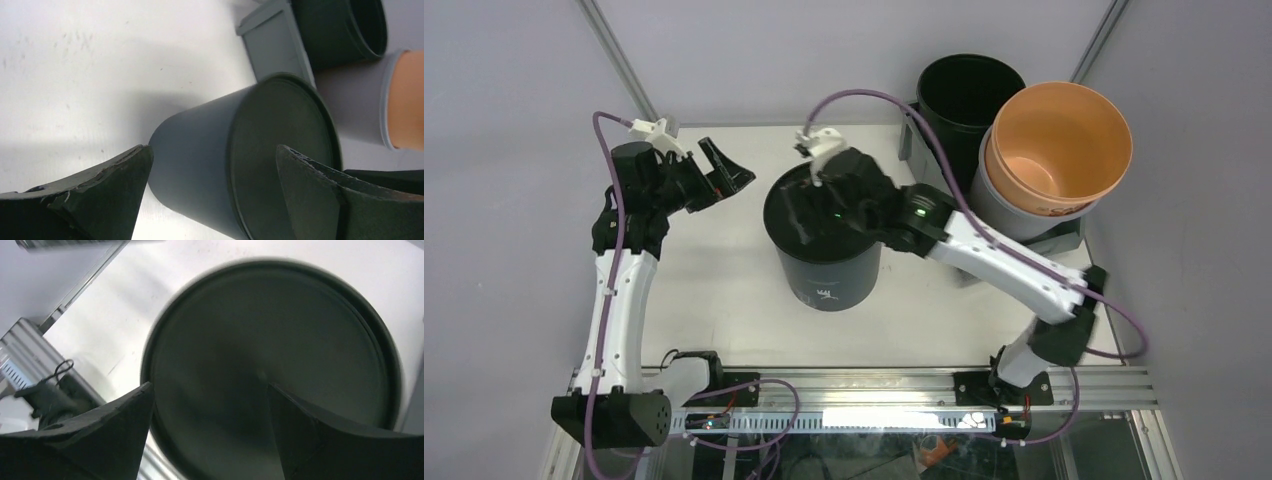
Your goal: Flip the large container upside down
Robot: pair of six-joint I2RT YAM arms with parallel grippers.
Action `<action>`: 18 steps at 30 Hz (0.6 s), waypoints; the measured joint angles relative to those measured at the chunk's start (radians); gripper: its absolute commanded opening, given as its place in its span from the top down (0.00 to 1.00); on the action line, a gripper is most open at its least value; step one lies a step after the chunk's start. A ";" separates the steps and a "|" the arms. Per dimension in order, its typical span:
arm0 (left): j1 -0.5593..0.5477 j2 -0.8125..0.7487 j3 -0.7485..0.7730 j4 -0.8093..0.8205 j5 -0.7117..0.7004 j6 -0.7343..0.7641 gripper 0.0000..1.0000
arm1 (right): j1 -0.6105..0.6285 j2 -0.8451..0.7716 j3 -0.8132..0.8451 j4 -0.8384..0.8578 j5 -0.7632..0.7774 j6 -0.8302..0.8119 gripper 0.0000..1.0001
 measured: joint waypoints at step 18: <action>-0.357 0.054 0.360 0.042 0.098 0.096 0.01 | -0.036 -0.901 -1.006 0.151 -0.266 0.386 0.15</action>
